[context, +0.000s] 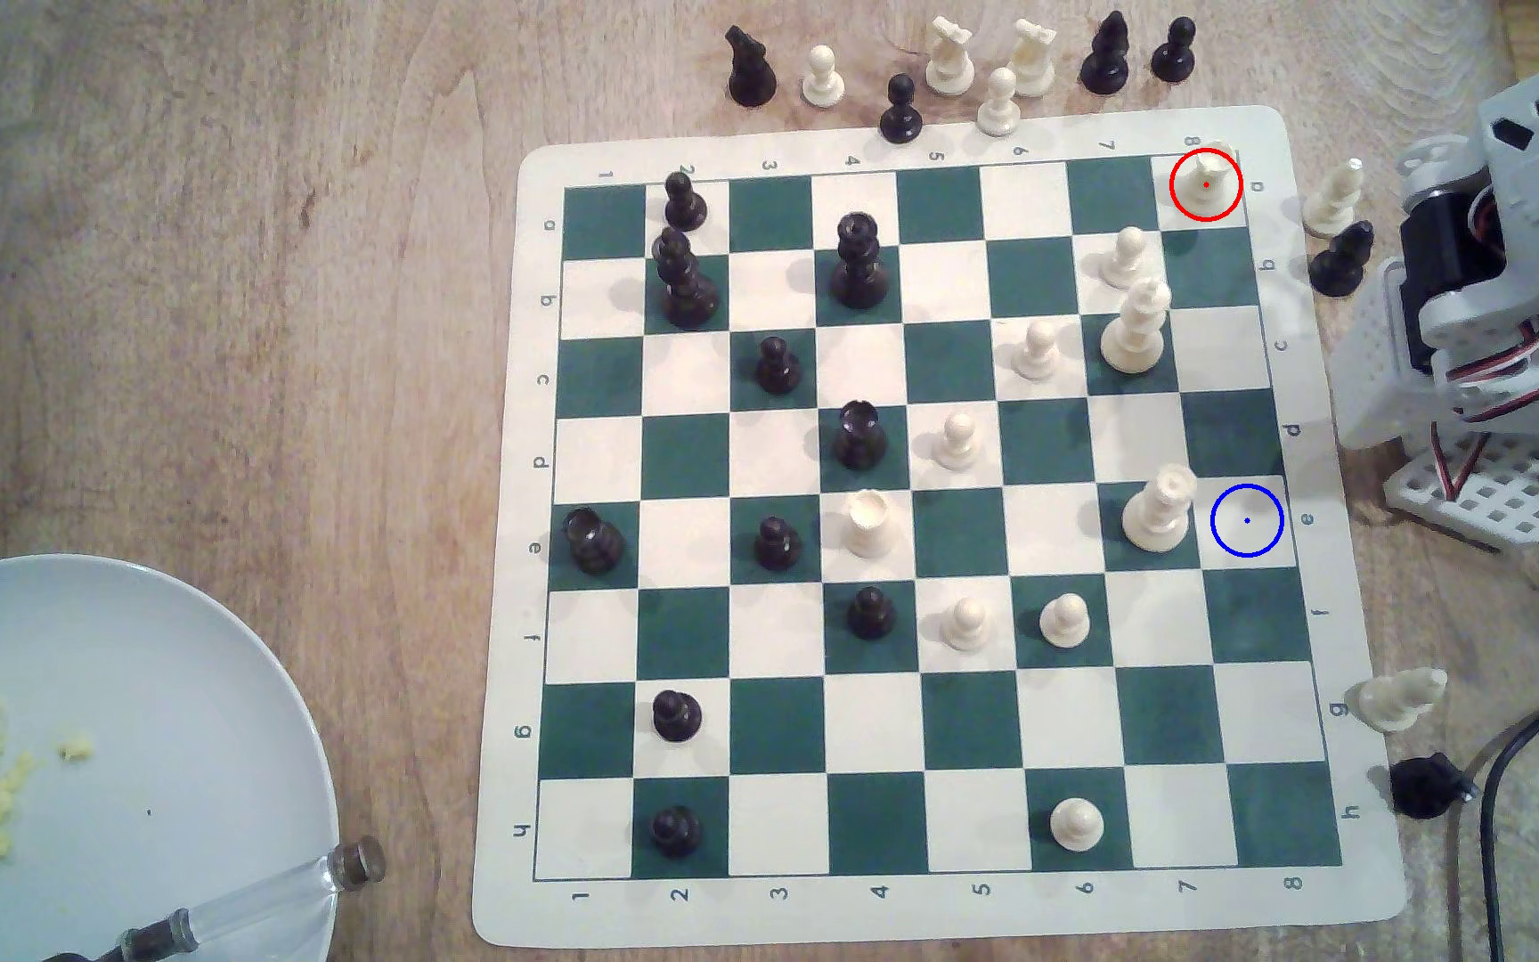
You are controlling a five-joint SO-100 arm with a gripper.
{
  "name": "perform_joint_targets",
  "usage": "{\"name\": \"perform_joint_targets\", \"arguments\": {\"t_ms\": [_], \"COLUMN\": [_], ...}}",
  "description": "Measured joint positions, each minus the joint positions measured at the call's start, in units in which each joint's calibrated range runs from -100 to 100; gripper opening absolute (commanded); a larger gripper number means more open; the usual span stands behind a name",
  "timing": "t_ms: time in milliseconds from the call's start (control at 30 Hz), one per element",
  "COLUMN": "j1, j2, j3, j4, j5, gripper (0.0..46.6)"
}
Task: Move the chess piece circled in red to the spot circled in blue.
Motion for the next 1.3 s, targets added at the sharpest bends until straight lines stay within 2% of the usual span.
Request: {"name": "perform_joint_targets", "arguments": {"t_ms": [167,333,467,567,667,800,967,1167,1300], "j1": [2.4,4.8,8.3,12.7,19.3,25.9,30.9,33.8,39.7], "j2": [0.1,0.3,0.3,0.2,0.0,-0.4,-0.4,-0.4,-3.1], "j3": [0.0,-1.4,-5.0,-9.9,-15.4,-19.4,-20.2,-20.3,-20.3], "j4": [0.9,12.2,25.8,43.1,61.2,75.4,90.3,109.0,126.5], "j5": [0.0,0.0,0.0,0.0,0.0,0.0,0.0,0.0,0.0], "gripper": [0.2,0.2,0.2,0.2,0.2,0.2,0.2,0.5,0.2]}}
